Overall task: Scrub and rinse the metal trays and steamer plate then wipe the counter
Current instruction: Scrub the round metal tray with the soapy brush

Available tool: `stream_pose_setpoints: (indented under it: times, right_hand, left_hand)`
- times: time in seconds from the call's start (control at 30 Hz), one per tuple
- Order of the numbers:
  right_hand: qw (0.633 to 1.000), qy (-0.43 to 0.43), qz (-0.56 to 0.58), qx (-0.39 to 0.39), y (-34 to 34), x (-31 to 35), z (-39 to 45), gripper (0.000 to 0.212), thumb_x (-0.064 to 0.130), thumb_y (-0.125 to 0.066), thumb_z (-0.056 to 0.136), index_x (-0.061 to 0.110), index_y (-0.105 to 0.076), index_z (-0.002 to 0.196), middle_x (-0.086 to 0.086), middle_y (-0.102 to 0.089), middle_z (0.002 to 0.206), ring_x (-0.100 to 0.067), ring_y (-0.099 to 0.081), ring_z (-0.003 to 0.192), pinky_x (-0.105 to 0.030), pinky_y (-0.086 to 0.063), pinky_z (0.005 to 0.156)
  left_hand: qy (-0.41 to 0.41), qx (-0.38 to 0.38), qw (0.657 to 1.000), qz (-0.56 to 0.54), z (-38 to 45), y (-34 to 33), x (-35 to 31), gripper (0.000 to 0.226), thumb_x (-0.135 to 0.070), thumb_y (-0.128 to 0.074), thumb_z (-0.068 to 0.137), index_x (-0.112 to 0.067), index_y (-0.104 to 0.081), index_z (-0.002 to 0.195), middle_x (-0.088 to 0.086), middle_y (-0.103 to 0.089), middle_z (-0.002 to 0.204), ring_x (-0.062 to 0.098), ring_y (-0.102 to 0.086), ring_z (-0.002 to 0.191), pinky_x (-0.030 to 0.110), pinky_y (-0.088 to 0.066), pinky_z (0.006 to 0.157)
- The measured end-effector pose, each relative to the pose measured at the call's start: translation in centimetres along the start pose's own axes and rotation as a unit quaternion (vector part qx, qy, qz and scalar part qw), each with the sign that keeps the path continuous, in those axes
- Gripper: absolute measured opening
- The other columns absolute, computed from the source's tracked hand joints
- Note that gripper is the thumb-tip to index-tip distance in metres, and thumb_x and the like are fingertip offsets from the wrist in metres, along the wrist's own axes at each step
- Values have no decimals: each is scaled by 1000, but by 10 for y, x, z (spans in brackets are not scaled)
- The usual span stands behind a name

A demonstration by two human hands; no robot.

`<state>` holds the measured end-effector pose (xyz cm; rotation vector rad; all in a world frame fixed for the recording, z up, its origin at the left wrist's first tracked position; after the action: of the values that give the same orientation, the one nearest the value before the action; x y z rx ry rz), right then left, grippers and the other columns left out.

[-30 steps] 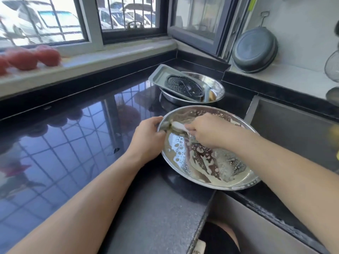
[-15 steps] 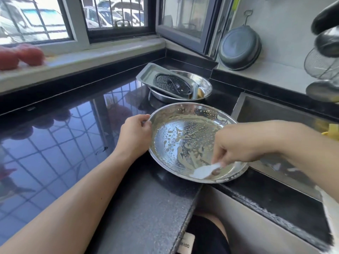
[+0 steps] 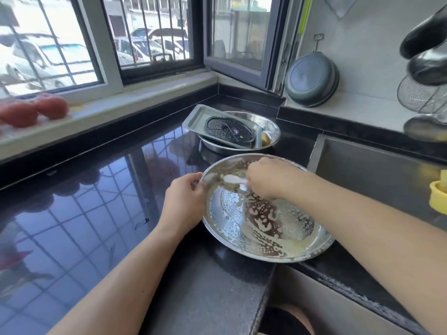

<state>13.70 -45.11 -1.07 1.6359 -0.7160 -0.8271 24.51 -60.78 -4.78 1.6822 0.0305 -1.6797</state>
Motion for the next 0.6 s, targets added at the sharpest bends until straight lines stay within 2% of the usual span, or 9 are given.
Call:
stream_pose_setpoints:
  times: [0.07,0.13,0.23,0.3,0.4,0.47,0.5,0.53,0.6]
  right_hand:
    - [999,-48,-6,-20,0,-19,4,13,19,-51,100,15,-63,96,1,-49,84,-19,-51,70,-36,-44,64]
    - [998,-65,-5,-27,-2,-33,0,18,17,-53,100,15,-67,109,2,-40,86,-21,-49,73,-37,-41,64]
    - [999,-18,-34,-31,-5,-27,-17,17,14,-51,100,17,-66,92,0,-38,92,-20,-47,69,-38,-38,57]
    - [998,44,-43,-21,-10,-13,-34,24,18,-51,102,19,-61,80,0,-43,91,-18,-48,66,-38,-39,54]
    - [983,178,-44,-1,-16,6,-64,21,23,-47,104,31,-65,111,13,-45,88,-13,-52,73,-35,-41,57]
    - [978,208,-10,22,-16,6,-77,55,11,-46,99,45,-45,143,22,-51,96,-11,-59,91,-32,-45,67]
    - [979,201,12,32,-15,1,-80,69,7,-46,97,49,-32,151,23,-54,100,-9,-59,100,-29,-43,71]
    - [979,199,29,40,-15,-3,-82,72,8,-47,98,51,-28,153,22,-57,102,-8,-58,103,-28,-42,74]
    - [971,227,33,63,-17,-1,-84,57,23,-46,105,54,-31,151,20,-51,93,-9,-52,93,-29,-43,81]
  left_hand:
    - [-1,-3,1000,8,1,0,0,28,-19,-54,101,-29,-79,111,-14,-75,88,0,-66,82,13,-45,63]
    - [1,-5,1000,16,3,0,1,31,-16,-52,101,-28,-79,114,-13,-76,91,0,-66,82,14,-47,64]
    - [4,-4,1000,12,4,-1,2,30,-16,-53,101,-28,-79,111,-12,-76,88,10,-71,85,19,-51,68]
    - [5,-6,1000,11,4,-2,1,30,-16,-53,102,-27,-79,112,-15,-74,85,9,-70,84,14,-48,63]
    - [5,-12,1000,13,3,-1,1,30,-16,-53,103,-24,-78,117,-19,-70,85,-1,-66,81,8,-45,59]
    - [3,-13,1000,13,4,-1,2,30,-17,-53,103,-24,-77,119,-15,-72,91,-1,-65,85,15,-45,65]
    - [2,-13,1000,13,3,-1,1,30,-17,-53,103,-24,-77,120,-14,-72,93,-1,-65,86,15,-45,66]
    - [1,-12,1000,14,3,-1,0,30,-17,-53,103,-23,-77,120,-13,-72,94,0,-65,87,14,-44,67]
    - [1,-12,1000,13,3,-1,-1,30,-17,-53,104,-23,-77,121,-15,-70,93,4,-65,89,15,-43,68]
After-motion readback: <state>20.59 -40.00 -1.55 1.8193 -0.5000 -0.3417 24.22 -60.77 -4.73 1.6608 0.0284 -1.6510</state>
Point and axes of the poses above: each hand's wrist, its own z-axis towards the middle knuckle, its own y-axis out of the back of the hand, x = y × z, the point moved 5 cm from there along z, towards the middle knuckle
